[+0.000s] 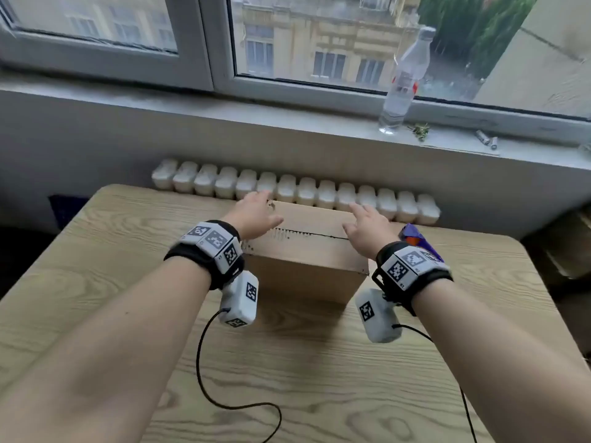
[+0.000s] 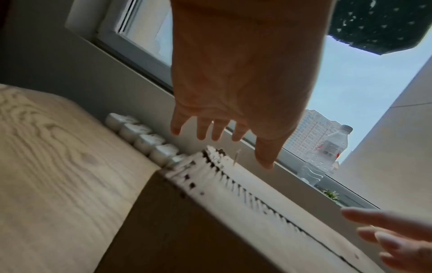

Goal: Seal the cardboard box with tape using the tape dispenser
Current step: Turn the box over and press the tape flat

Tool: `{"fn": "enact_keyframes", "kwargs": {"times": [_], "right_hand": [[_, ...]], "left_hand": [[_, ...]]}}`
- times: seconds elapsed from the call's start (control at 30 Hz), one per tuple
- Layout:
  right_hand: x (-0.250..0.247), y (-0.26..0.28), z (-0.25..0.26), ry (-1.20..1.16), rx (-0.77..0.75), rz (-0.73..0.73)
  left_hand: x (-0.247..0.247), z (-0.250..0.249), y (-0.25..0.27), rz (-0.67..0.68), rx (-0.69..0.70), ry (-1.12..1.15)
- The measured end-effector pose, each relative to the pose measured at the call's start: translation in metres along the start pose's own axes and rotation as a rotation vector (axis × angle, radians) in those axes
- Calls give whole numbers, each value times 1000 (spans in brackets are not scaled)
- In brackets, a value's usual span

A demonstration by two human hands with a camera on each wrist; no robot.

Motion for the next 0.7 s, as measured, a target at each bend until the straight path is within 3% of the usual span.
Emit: {"fn": "enact_keyframes", "kwargs": {"times": [0.23, 0.47, 0.7], "right_hand": [[20, -2, -10, -120, 79, 53], [20, 6, -6, -124, 64, 52], [15, 29, -15, -141, 49, 20]], "left_hand": [[16, 12, 11, 43, -140, 239], [13, 15, 23, -9, -243, 300], [16, 5, 50, -56, -249, 296]]}}
Point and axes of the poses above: each hand's wrist, its own y-axis away from the middle knuckle, its own x-axis out of the palm, z = x × y, the point moved 5 cm from there along -y, towards the middle knuckle, and after that the axes turned 8 degrees about x, right-handed, at the moved point
